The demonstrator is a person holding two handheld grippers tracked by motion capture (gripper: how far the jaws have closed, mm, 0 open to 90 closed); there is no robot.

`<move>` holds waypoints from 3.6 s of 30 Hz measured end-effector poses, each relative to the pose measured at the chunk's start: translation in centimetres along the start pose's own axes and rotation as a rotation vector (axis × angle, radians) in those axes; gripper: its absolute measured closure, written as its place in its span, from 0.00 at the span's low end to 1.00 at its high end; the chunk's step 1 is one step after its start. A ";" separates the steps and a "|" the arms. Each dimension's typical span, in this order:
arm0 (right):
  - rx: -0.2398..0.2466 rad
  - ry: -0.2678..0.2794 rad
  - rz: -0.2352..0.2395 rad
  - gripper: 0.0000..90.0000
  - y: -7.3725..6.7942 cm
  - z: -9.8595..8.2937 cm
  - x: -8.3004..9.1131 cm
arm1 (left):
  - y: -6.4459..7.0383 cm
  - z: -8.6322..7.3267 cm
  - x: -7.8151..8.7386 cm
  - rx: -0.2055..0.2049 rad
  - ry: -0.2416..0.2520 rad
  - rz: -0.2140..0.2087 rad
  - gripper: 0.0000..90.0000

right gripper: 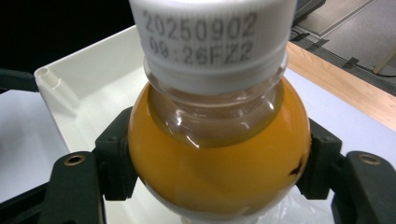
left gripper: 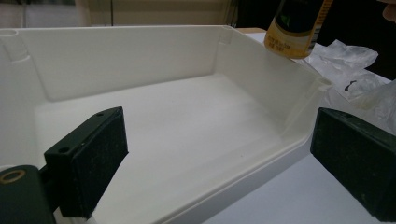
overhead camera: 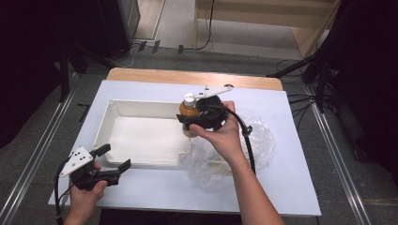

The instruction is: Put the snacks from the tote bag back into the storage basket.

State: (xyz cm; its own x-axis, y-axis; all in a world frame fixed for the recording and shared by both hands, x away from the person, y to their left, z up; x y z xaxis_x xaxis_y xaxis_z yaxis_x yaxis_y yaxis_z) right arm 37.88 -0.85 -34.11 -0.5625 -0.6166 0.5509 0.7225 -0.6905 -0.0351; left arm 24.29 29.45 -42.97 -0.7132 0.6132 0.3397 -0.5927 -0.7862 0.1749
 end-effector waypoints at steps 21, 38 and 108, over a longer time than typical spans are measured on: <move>0.015 -0.006 0.039 0.34 -1.8 0.9 -2.5 | -0.2 -0.1 0.1 0.002 0.000 -0.006 0.05; 0.022 -0.021 0.051 0.34 -1.9 -0.5 -3.9 | -0.2 -0.1 0.2 0.002 0.003 -0.002 0.05; -0.060 0.001 0.001 0.19 1.9 -5.0 -1.5 | -0.3 -0.2 0.1 0.001 -0.003 0.009 0.05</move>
State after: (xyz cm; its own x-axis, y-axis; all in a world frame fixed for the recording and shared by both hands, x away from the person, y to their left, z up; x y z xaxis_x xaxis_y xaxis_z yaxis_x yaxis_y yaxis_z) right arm 38.10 -3.08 -39.20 -0.5623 -0.6174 0.5502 0.6977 -0.7113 -0.0852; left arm 24.33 29.75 -43.13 -0.7176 0.6057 0.3439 -0.5858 -0.7919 0.1724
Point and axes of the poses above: each handheld gripper's, and its own axes: x roughly backward along the jaws, z roughly out of its top, y roughly to its right, the point moved 3 cm from there along -x, roughly forward along the jaws, and after that the axes turned 5 degrees about -z, right-handed, at the moved point
